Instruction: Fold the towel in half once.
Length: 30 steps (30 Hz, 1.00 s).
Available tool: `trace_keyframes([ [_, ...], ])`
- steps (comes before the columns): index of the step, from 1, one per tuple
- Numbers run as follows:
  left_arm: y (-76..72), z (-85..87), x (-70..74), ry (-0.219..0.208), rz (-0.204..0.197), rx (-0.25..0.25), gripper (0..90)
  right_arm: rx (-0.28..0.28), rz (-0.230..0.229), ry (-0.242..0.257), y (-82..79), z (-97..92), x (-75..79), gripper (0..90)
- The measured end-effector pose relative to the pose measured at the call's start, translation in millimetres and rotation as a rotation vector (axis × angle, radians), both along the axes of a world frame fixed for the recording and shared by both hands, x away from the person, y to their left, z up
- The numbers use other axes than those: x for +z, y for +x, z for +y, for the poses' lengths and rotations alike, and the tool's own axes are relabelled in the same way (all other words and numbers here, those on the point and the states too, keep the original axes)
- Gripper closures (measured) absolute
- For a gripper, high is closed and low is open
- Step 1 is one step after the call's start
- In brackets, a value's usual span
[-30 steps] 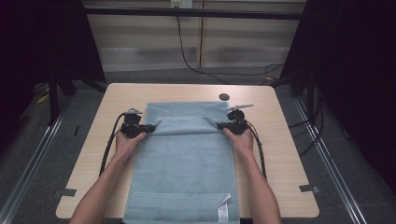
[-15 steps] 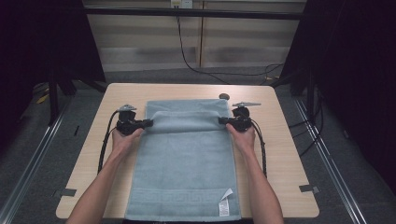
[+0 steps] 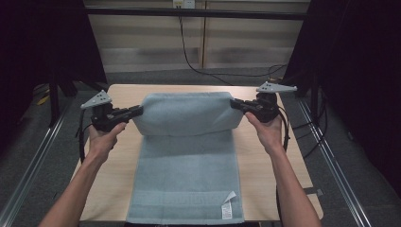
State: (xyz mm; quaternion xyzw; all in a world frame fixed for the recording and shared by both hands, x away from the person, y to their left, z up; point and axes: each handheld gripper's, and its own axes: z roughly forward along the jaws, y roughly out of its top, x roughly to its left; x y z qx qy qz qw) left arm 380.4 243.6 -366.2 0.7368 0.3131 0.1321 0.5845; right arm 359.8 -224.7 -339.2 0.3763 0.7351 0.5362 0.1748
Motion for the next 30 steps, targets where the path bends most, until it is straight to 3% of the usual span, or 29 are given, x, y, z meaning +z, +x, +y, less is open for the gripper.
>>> trace_keyframes([
  [2, -11.1, 3.9, 10.5, -0.024, -0.03, -0.01, 85.8, 0.008, -0.009, -0.006, -5.9, -0.1, 4.4, 87.6],
  [3, -22.2, 7.7, 17.7, -0.044, -0.043, -0.028, 85.9, 0.028, -0.029, -0.003, -18.0, -0.7, 12.1, 87.6],
  [7, -43.1, 11.5, 19.0, -0.062, -0.032, -0.05, 85.8, 0.051, -0.046, -0.01, -37.4, -0.9, 17.6, 87.6],
  [8, -50.6, 12.4, 16.3, -0.051, -0.029, -0.06, 85.8, 0.07, -0.046, -0.026, -51.9, 0.4, 15.8, 87.6],
  [10, -64.8, 13.8, 5.6, -0.013, -0.027, -0.07, 85.7, 0.08, -0.042, -0.036, -58.9, 1.2, 12.8, 87.6],
  [13, -85.3, 16.8, -23.5, 0.011, -0.009, -0.096, 85.4, 0.104, -0.014, -0.049, -75.7, 2.8, -7.4, 87.5],
  [16, -98.8, 17.3, -55.7, 0.028, 0.06, -0.112, 85.4, 0.132, 0.056, -0.061, -90.3, 4.6, -40.6, 87.4],
  [17, -104.5, 15.3, -73.3, 0.045, 0.104, -0.11, 85.4, 0.145, 0.096, -0.079, -102.2, 6.9, -61.1, 87.3],
  [18, -104.5, 15.3, -73.3, 0.045, 0.104, -0.11, 85.4, 0.145, 0.096, -0.079, -102.2, 6.9, -61.1, 87.3],
  [20, -109.3, 12.9, -86.1, 0.08, 0.132, -0.139, 85.3, 0.155, 0.126, -0.075, -113.5, 7.8, -75.8, 87.1],
  [22, -116.1, 12.5, -95.2, 0.092, 0.149, -0.145, 84.8, 0.162, 0.16, -0.102, -128.9, 8.8, -94.2, 86.3],
  [28, -140.7, 14.7, -112.8, 0.132, 0.197, -0.199, 83.0, 0.194, 0.223, -0.108, -153.3, 7.8, -119.4, 84.5],
  [30, -148.3, 14.1, -116.6, 0.171, 0.204, -0.216, 81.4, 0.205, 0.239, -0.126, -163.6, 7.8, -125.7, 82.3],
])
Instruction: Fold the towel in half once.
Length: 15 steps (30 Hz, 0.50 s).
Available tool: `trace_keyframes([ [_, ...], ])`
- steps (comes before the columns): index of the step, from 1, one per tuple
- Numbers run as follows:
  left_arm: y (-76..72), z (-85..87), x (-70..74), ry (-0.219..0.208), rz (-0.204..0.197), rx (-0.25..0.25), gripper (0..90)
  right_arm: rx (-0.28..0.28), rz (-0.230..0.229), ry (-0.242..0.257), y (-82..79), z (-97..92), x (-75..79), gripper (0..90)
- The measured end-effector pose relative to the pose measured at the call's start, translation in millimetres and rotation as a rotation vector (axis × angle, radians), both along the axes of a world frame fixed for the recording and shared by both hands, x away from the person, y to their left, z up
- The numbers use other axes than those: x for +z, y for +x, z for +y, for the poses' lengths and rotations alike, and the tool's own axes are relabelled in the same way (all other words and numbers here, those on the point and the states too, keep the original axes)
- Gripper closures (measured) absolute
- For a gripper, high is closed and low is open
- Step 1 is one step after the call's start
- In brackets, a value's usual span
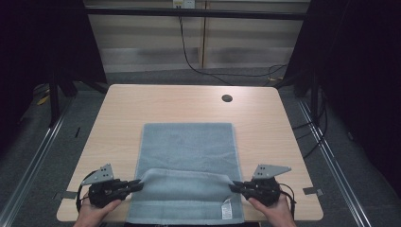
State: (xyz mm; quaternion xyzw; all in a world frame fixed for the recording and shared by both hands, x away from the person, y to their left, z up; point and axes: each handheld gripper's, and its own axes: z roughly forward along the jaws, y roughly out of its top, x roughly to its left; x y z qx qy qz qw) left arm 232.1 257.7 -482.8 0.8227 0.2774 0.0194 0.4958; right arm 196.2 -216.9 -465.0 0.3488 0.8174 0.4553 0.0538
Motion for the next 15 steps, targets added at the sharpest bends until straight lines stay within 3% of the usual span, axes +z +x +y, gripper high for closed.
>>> trace_keyframes([
  [4, -13.7, -0.9, -6.3, 0.041, 0.049, -0.043, 78.1, 0.016, 0.037, -0.043, -20.1, -4.5, -9.8, 79.5],
  [6, -17.2, 0.5, -6.2, 0.049, 0.049, -0.041, 76.9, 0.021, 0.045, -0.048, -23.5, -4.9, -11.2, 77.5],
  [7, -20.8, 1.4, -6.2, 0.031, 0.067, -0.047, 75.2, 0.022, 0.054, -0.049, -26.5, -5.4, -12.6, 76.1],
  [9, -25.3, 4.0, -3.4, 0.03, 0.049, -0.051, 73.5, 0.028, 0.063, -0.047, -31.1, -6.6, -14.0, 72.6],
  [11, -27.9, 6.6, 1.5, -0.032, 0.039, -0.043, 66.5, 0.018, 0.054, -0.039, -35.3, -8.6, -10.9, 64.3],
  [12, -28.5, 7.4, 5.1, -0.068, 0.037, -0.033, 61.9, 0.007, 0.029, -0.034, -40.6, -11.8, -3.9, 61.1],
  [13, -28.4, 8.3, 8.9, -0.102, 0.025, -0.045, 61.9, 0.007, 0.029, -0.034, -40.6, -11.8, -3.9, 61.1],
  [15, -26.4, 8.4, 16.3, -0.13, -0.016, -0.032, 60.1, -0.02, -0.01, 0.027, -42.4, -18.9, 7.3, 59.2],
])
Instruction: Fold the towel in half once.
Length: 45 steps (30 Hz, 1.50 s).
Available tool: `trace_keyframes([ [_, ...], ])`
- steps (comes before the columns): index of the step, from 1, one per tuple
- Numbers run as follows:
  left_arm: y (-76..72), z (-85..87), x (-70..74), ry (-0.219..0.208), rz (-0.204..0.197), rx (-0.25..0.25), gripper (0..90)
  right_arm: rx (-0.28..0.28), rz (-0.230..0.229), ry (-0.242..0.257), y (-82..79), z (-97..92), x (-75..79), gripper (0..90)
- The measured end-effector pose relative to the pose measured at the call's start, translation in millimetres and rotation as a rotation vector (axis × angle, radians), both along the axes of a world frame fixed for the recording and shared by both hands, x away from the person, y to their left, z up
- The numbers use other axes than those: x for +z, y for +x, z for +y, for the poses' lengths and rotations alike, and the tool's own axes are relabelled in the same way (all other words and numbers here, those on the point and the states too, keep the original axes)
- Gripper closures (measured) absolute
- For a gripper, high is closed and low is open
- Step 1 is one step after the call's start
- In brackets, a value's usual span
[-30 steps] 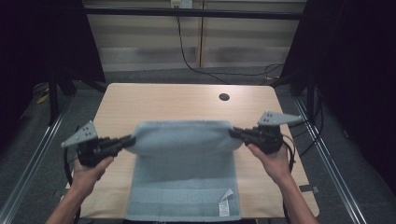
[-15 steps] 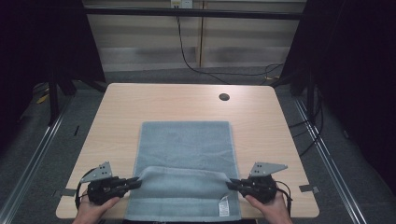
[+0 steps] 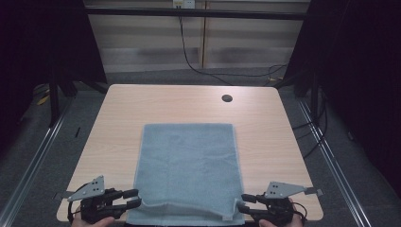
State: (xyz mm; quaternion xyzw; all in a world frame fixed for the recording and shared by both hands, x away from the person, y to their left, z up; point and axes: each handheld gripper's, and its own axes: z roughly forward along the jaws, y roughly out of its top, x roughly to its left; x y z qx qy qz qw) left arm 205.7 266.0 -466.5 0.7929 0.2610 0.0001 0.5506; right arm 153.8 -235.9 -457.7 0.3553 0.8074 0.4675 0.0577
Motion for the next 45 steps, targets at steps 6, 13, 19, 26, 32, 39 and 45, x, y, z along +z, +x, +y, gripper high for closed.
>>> trace_keyframes([
  [6, 39.5, -16.7, -2.4, 0.074, 0.017, 0.074, 57.5, -0.035, -0.01, 0.01, 31.0, -0.3, 3.3, 57.7],
  [13, 103.5, -36.2, -14.4, 0.161, 0.062, 0.149, 58.4, -0.052, 0.021, -0.048, 122.8, 24.6, -11.5, 55.2],
  [19, 140.3, -42.0, -25.7, 0.205, 0.081, 0.211, 56.7, -0.067, 0.025, -0.103, 167.4, 41.9, -21.1, 55.1],
  [26, 139.8, -47.1, -37.6, 0.292, 0.054, 0.195, 57.7, -0.088, 0.02, -0.213, 171.6, 48.2, -42.7, 54.3],
  [32, 123.6, -44.5, -40.6, 0.262, 0.044, 0.147, 57.2, -0.073, 0.033, -0.201, 154.4, 42.5, -42.9, 54.5],
  [39, 102.4, -51.8, -40.7, 0.251, 0.047, 0.092, 55.6, -0.059, 0.049, -0.21, 124.4, 33.0, -40.3, 54.5],
  [45, 88.8, -54.9, -40.8, 0.235, 0.064, 0.08, 55.4, -0.054, 0.054, -0.164, 106.8, 20.8, -42.3, 54.6],
])
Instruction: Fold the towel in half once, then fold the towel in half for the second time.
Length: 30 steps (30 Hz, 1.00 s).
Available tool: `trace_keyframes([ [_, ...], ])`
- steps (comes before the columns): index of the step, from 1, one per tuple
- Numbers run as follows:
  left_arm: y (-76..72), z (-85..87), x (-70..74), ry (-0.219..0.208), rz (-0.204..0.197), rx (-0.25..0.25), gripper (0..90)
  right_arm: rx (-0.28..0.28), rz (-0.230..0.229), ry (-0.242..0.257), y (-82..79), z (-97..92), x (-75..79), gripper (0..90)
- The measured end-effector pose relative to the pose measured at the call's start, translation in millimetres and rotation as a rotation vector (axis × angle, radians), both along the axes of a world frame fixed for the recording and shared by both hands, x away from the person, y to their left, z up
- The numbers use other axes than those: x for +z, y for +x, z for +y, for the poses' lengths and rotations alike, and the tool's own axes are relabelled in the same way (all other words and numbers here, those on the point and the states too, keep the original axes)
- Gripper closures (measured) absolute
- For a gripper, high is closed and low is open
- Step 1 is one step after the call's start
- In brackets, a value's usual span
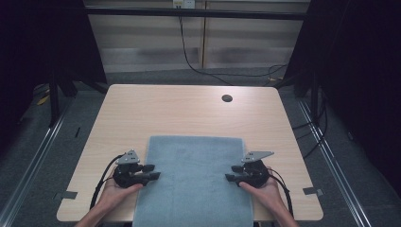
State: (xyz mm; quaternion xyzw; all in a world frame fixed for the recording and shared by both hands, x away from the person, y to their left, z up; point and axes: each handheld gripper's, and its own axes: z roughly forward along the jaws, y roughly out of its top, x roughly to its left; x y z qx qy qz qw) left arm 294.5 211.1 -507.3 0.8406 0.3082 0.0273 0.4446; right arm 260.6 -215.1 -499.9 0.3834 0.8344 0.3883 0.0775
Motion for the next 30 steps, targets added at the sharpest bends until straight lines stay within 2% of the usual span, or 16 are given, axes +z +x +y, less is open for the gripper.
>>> trace_keyframes([
  [2, -4.4, -0.3, 1.3, 0.003, 0.017, 0.005, 55.4, 0.002, -0.012, -0.02, -4.8, 1.4, 0.4, 54.4],
  [3, -12.0, 0.2, 2.5, 0.014, 0.012, -0.004, 55.4, 0.003, -0.001, -0.018, -8.5, 2.4, 1.5, 53.9],
  [6, -19.0, 3.1, 3.6, 0.019, 0.02, -0.02, 55.4, 0.013, 0.02, -0.013, -13.1, 3.0, 2.9, 53.9],
  [9, -26.3, 8.1, 7.9, 0.025, 0.055, -0.035, 54.8, 0.025, 0.044, 0.001, -21.4, 5.0, 3.9, 53.3],
  [11, -31.9, 11.6, 9.5, 0.003, 0.088, -0.032, 51.9, 0.038, 0.059, 0.0, -26.0, 6.7, 5.8, 52.2],
  [13, -38.3, 13.2, 10.4, 0.019, 0.077, -0.045, 51.5, 0.054, 0.066, -0.002, -28.5, 7.8, 6.5, 51.8],
  [15, -38.4, 14.8, 12.5, 0.003, 0.073, -0.042, 51.2, 0.056, 0.06, 0.024, -26.0, 6.2, 8.7, 50.6],
  [17, -33.7, 17.1, 16.8, -0.021, 0.073, -0.029, 50.3, 0.051, 0.053, 0.023, -24.8, 5.0, 11.6, 50.2],
  [19, -27.5, 19.9, 22.0, -0.042, 0.055, -0.005, 49.2, 0.025, 0.031, 0.03, -20.0, 1.1, 17.8, 49.8],
  [21, -18.6, 21.2, 26.4, -0.039, 0.035, 0.018, 47.5, -0.01, 0.0, 0.057, -9.4, -5.4, 25.3, 49.1],
  [23, -7.4, 21.8, 29.6, -0.035, 0.024, 0.046, 47.1, -0.02, -0.009, 0.051, -4.8, -6.6, 27.0, 49.0],
  [25, 5.1, 22.6, 32.0, -0.038, 0.014, 0.072, 46.3, -0.034, -0.021, 0.053, 6.6, -9.5, 29.4, 49.0],
  [26, 13.7, 22.7, 33.4, -0.032, 0.014, 0.085, 45.9, -0.065, -0.035, 0.066, 20.4, -13.2, 33.3, 49.0],
  [28, 25.3, 21.5, 35.4, -0.029, 0.004, 0.109, 45.7, -0.074, -0.039, 0.072, 25.0, -14.7, 35.0, 49.0],
  [30, 38.7, 19.2, 37.0, -0.032, -0.009, 0.11, 45.2, -0.094, -0.056, 0.083, 36.7, -18.1, 39.7, 49.2],
])
